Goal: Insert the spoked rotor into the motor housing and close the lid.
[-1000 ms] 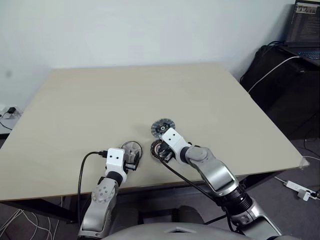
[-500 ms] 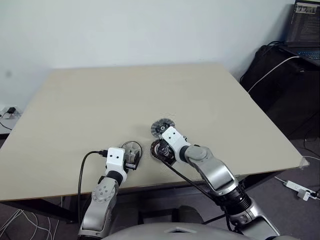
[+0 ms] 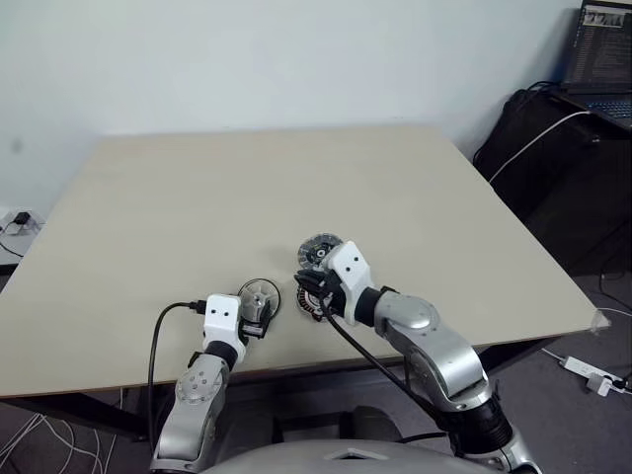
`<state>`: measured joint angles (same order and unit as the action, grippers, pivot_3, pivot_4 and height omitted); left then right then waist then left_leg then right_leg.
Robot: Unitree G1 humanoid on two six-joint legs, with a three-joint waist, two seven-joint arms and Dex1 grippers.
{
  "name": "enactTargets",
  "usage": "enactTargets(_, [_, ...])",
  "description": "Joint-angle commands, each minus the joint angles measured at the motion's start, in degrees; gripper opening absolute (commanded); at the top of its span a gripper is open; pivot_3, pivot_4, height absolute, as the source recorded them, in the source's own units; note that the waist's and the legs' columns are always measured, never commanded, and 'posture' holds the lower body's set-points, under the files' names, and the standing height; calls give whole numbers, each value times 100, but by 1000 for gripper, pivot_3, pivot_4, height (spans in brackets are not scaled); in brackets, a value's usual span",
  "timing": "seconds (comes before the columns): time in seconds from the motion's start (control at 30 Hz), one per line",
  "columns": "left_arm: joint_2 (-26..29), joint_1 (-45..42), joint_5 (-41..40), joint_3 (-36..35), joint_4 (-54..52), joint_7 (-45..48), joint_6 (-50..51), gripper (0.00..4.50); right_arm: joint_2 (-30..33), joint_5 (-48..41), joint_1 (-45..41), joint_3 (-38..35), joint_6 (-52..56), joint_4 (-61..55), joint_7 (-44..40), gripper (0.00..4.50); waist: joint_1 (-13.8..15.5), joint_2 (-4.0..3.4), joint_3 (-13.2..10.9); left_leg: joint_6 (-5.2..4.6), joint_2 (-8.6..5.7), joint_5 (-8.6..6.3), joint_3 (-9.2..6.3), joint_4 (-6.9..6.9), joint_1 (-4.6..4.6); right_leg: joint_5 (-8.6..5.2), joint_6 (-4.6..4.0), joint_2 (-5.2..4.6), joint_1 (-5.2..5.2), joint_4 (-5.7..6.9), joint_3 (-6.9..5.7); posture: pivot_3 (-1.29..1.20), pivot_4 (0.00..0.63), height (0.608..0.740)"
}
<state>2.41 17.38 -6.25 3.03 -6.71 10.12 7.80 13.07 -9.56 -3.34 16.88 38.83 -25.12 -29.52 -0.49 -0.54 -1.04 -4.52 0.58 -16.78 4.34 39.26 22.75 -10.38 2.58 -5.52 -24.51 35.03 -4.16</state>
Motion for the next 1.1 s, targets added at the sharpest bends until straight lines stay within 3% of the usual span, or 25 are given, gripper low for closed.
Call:
enactTargets(0.03, [-345, 3, -870, -440, -341, 46, 99, 4500, 65, -157, 164, -257, -185, -389, 79, 524, 6, 2, -1, 0, 0, 0, 0, 0, 1, 0, 0, -7, 0, -2, 1, 0, 0, 740])
enactTargets(0.63, [-627, -409, -2591, -707, -616, 152, 1893, 4500, 139, -422, 772, -483, -36, -786, 619, 524, 5, 12, -6, -1, -1, 0, -2, 3, 1, -2, 3, 18, 4, -2, -2, 0, 0, 740])
enactTargets(0.73, [-607, -404, -2627, -724, -606, 72, 1993, 3908, 167, -428, 772, -485, -28, -778, 672, 488, 4, 12, -6, -1, -1, 1, -2, 4, 0, -2, 4, 19, 5, -2, -2, 0, 0, 740])
enactTargets(0.93, [-639, -324, -2685, -845, -596, -69, 2013, 1949, 206, -444, 757, -452, -11, -738, 736, 488, 5, 13, -6, -1, -1, 0, -2, 4, 0, -2, 4, 20, 5, -2, -2, 0, 0, 740])
enactTargets(1.1, [-691, -300, -2854, -940, -587, -139, 2008, 1807, 243, -444, 733, -427, 14, -723, 762, 488, -1, 14, -7, -1, 0, 0, -2, 4, -1, -2, 4, 20, 5, -2, -1, 0, 0, 740])
